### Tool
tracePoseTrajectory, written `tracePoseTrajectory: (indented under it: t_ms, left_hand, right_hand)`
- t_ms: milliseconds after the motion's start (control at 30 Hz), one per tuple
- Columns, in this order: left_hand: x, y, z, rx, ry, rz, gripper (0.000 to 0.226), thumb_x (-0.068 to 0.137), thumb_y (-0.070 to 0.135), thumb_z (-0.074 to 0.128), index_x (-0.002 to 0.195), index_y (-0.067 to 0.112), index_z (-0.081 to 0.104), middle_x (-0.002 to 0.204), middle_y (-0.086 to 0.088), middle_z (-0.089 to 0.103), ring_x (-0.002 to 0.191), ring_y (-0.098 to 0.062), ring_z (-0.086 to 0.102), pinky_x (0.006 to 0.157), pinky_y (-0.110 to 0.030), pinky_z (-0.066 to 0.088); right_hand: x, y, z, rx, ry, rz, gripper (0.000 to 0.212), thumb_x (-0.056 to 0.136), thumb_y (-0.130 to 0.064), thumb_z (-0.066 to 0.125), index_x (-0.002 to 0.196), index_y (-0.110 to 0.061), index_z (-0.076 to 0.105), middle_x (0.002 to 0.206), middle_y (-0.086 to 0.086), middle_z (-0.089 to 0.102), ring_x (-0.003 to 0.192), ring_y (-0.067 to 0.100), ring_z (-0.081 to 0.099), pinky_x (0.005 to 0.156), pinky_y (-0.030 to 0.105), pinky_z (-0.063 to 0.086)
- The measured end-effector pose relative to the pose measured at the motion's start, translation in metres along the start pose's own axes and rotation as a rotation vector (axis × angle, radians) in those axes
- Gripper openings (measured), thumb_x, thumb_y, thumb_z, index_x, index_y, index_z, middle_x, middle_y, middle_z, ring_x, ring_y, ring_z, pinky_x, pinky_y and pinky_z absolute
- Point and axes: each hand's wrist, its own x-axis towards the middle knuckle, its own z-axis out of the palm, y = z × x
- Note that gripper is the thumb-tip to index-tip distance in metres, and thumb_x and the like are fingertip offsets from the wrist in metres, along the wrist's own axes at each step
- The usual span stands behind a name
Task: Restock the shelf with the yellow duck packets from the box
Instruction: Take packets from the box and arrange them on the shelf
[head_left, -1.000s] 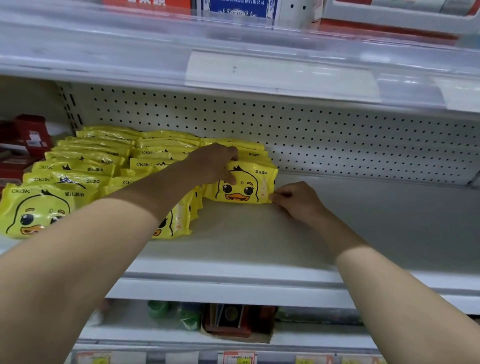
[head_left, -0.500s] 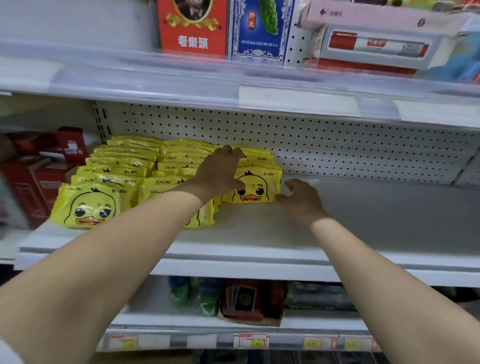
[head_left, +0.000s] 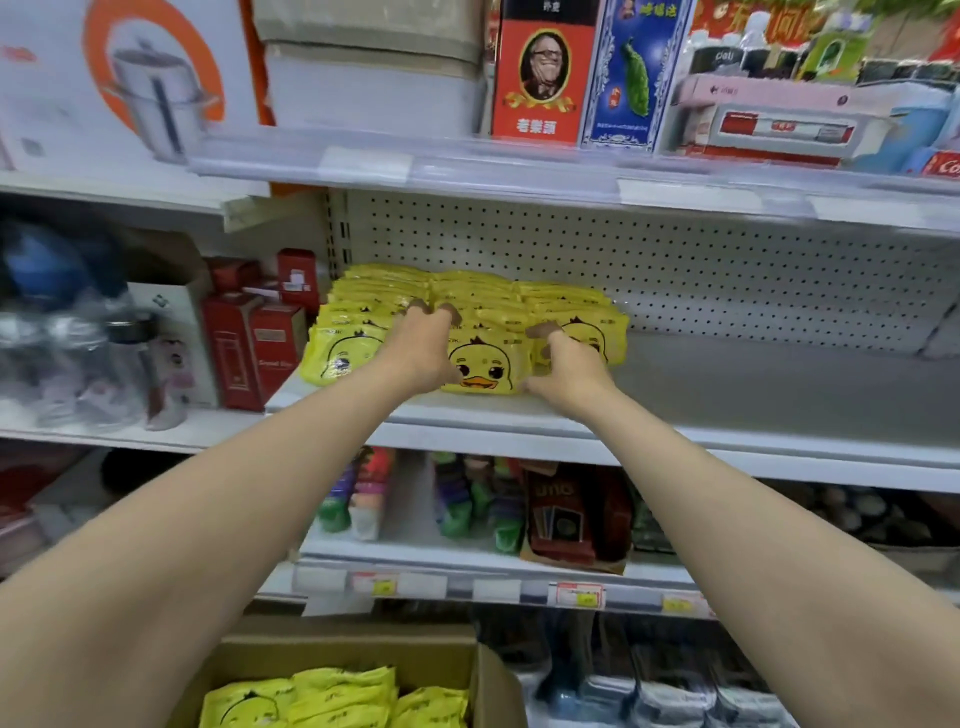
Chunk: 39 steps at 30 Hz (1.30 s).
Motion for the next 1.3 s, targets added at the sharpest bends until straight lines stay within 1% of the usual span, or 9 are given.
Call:
tracePoseTrajectory:
  t_ms: [133, 300, 533, 633, 733, 900, 1000, 1133, 1300]
  left_hand:
    - [-0.042, -0.041, -0.001, -0.010, -0.029, -0.043, 0.072, 0.075, 0.024, 0.081, 0.137, 0.020, 0.044, 0.134, -0.014, 0.036, 0.124, -0.034, 0.038, 0.098, -0.044, 0.045]
    - [-0.088, -0.087, 0.013, 0.072, -0.072, -0.083, 0.073, 0.074, 0.024, 0.080, 0.137, 0.019, 0.043, 0.134, -0.015, 0.037, 0.125, -0.036, 0.036, 0.099, -0.045, 0.042]
    - [-0.136, -0.144, 0.057, 0.113, -0.202, -0.200, 0.065, 0.076, 0.030, 0.078, 0.130, 0.018, 0.045, 0.131, -0.015, 0.037, 0.123, -0.037, 0.035, 0.098, -0.049, 0.045]
    - [-0.158, -0.164, 0.087, 0.123, -0.261, -0.261, 0.064, 0.077, 0.030, 0.077, 0.130, 0.017, 0.043, 0.129, -0.015, 0.038, 0.122, -0.038, 0.036, 0.098, -0.047, 0.044]
    - [-0.178, -0.184, 0.121, 0.098, -0.333, -0.322, 0.070, 0.077, 0.030, 0.078, 0.136, 0.020, 0.043, 0.134, -0.015, 0.039, 0.126, -0.037, 0.036, 0.101, -0.043, 0.040]
    - [-0.210, -0.212, 0.175, -0.019, -0.438, -0.410, 0.070, 0.077, 0.036, 0.079, 0.136, 0.020, 0.047, 0.133, -0.015, 0.041, 0.126, -0.036, 0.039, 0.105, -0.044, 0.039]
    - [-0.226, -0.223, 0.206, -0.097, -0.506, -0.448, 0.072, 0.077, 0.040, 0.080, 0.138, 0.019, 0.047, 0.133, -0.016, 0.045, 0.125, -0.037, 0.045, 0.103, -0.041, 0.040]
    - [-0.246, -0.233, 0.254, -0.187, -0.590, -0.500, 0.063, 0.077, 0.042, 0.079, 0.131, 0.020, 0.053, 0.129, -0.012, 0.051, 0.118, -0.032, 0.050, 0.093, -0.039, 0.045]
    - [-0.263, -0.246, 0.319, -0.260, -0.660, -0.542, 0.055, 0.079, 0.043, 0.077, 0.126, 0.023, 0.058, 0.127, -0.008, 0.057, 0.115, -0.027, 0.054, 0.091, -0.037, 0.047]
  right_hand:
    - [-0.033, -0.028, 0.033, -0.026, -0.052, -0.073, 0.068, 0.083, -0.029, 0.077, 0.141, -0.032, 0.041, 0.130, 0.007, 0.057, 0.113, 0.030, 0.057, 0.087, 0.039, 0.051]
    - [-0.067, -0.052, 0.085, -0.066, -0.148, -0.154, 0.070, 0.081, -0.030, 0.078, 0.139, -0.033, 0.039, 0.129, 0.009, 0.057, 0.116, 0.029, 0.056, 0.089, 0.042, 0.051]
    - [-0.097, -0.054, 0.158, -0.112, -0.319, -0.209, 0.071, 0.084, -0.028, 0.074, 0.143, -0.034, 0.035, 0.121, 0.007, 0.053, 0.105, 0.028, 0.057, 0.076, 0.034, 0.045]
    - [-0.109, -0.044, 0.193, -0.148, -0.409, -0.204, 0.071, 0.086, -0.031, 0.073, 0.145, -0.034, 0.034, 0.127, 0.007, 0.052, 0.110, 0.029, 0.056, 0.077, 0.034, 0.044]
    - [-0.121, -0.030, 0.228, -0.155, -0.491, -0.170, 0.071, 0.083, -0.031, 0.074, 0.144, -0.033, 0.037, 0.136, 0.009, 0.051, 0.122, 0.032, 0.053, 0.091, 0.039, 0.049]
    - [-0.142, 0.003, 0.281, -0.188, -0.695, -0.101, 0.070, 0.084, -0.031, 0.074, 0.144, -0.027, 0.041, 0.136, 0.012, 0.051, 0.124, 0.033, 0.052, 0.098, 0.039, 0.046]
    - [-0.150, 0.026, 0.310, -0.199, -0.778, -0.073, 0.070, 0.083, -0.036, 0.074, 0.144, -0.029, 0.041, 0.139, 0.008, 0.051, 0.128, 0.031, 0.051, 0.103, 0.040, 0.045]
    - [-0.157, 0.051, 0.353, -0.161, -0.900, -0.039, 0.060, 0.087, -0.035, 0.072, 0.142, -0.025, 0.048, 0.144, 0.003, 0.052, 0.129, 0.025, 0.052, 0.099, 0.033, 0.043]
    - [-0.159, 0.067, 0.410, -0.069, -0.984, 0.021, 0.052, 0.088, -0.039, 0.072, 0.136, -0.027, 0.055, 0.136, 0.005, 0.059, 0.122, 0.025, 0.056, 0.094, 0.030, 0.045]
